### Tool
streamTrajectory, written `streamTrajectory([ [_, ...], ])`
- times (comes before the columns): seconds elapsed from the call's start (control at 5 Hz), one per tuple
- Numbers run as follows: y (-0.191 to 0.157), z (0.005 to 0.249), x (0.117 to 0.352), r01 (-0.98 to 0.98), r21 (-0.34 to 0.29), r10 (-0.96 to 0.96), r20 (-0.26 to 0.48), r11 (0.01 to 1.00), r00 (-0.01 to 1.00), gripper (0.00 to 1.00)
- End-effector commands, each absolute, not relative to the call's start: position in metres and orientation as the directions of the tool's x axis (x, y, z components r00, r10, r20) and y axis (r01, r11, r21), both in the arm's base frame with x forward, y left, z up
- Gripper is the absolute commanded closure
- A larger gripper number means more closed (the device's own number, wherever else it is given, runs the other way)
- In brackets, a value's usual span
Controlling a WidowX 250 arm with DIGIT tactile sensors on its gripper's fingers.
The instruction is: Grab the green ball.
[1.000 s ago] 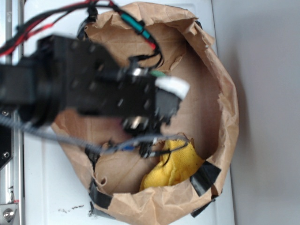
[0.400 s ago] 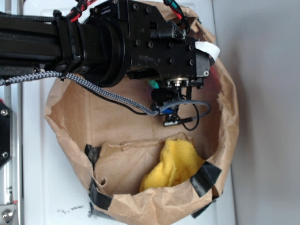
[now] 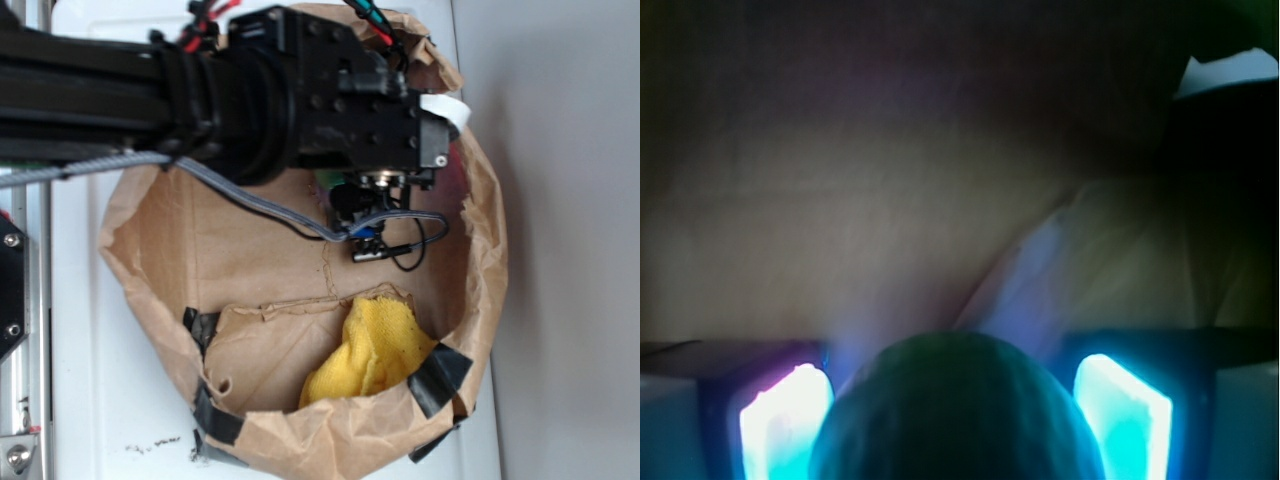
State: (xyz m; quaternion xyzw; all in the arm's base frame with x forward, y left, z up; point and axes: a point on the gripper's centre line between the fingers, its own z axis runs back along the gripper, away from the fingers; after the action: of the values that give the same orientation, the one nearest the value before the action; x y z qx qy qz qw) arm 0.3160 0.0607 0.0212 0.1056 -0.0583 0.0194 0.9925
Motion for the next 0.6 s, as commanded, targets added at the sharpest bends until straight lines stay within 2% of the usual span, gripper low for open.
streamTrajectory([
  [0.0,0.055,0.027,0.320,-0.022,0.190,-0.007,0.149,0.982,0.989,1.00],
  [0.2,0.055,0.051,0.316,-0.004,0.136,-0.020,0.172,0.991,0.985,1.00],
  [0.4,0.047,0.095,0.302,0.021,0.071,-0.035,0.209,0.997,0.977,1.00],
])
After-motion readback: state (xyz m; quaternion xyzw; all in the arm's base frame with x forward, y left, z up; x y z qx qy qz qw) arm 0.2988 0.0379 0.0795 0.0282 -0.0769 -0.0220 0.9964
